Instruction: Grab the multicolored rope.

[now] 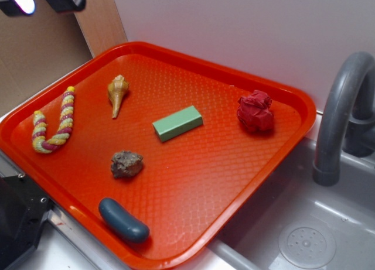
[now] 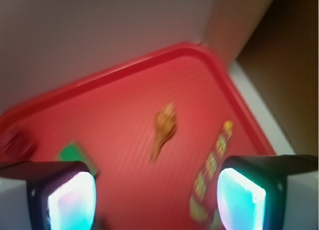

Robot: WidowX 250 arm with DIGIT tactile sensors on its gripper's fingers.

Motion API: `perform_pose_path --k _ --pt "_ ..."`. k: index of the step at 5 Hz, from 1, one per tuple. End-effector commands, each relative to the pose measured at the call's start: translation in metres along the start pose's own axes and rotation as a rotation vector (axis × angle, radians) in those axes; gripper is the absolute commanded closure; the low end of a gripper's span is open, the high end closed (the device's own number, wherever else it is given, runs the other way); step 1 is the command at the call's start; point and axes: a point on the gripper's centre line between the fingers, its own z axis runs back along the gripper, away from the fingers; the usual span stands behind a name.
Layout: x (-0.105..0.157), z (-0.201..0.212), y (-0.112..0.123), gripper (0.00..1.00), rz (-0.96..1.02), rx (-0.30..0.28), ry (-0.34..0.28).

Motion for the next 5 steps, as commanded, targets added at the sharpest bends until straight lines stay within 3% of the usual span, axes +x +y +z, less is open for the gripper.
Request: perform_pose_path --k 1,2,3,5 --pt "0.004 -0.043 0.053 0.00 0.042 0.049 -0.027" --pt "-0.003 -0.065 0.073 0.00 0.014 0.081 0.002" --pt "-0.008 -0.086 0.075 0.00 -0.014 0.075 0.021" --pt "-0.018 -0.130 0.074 0.00 -0.037 0.127 0.081"
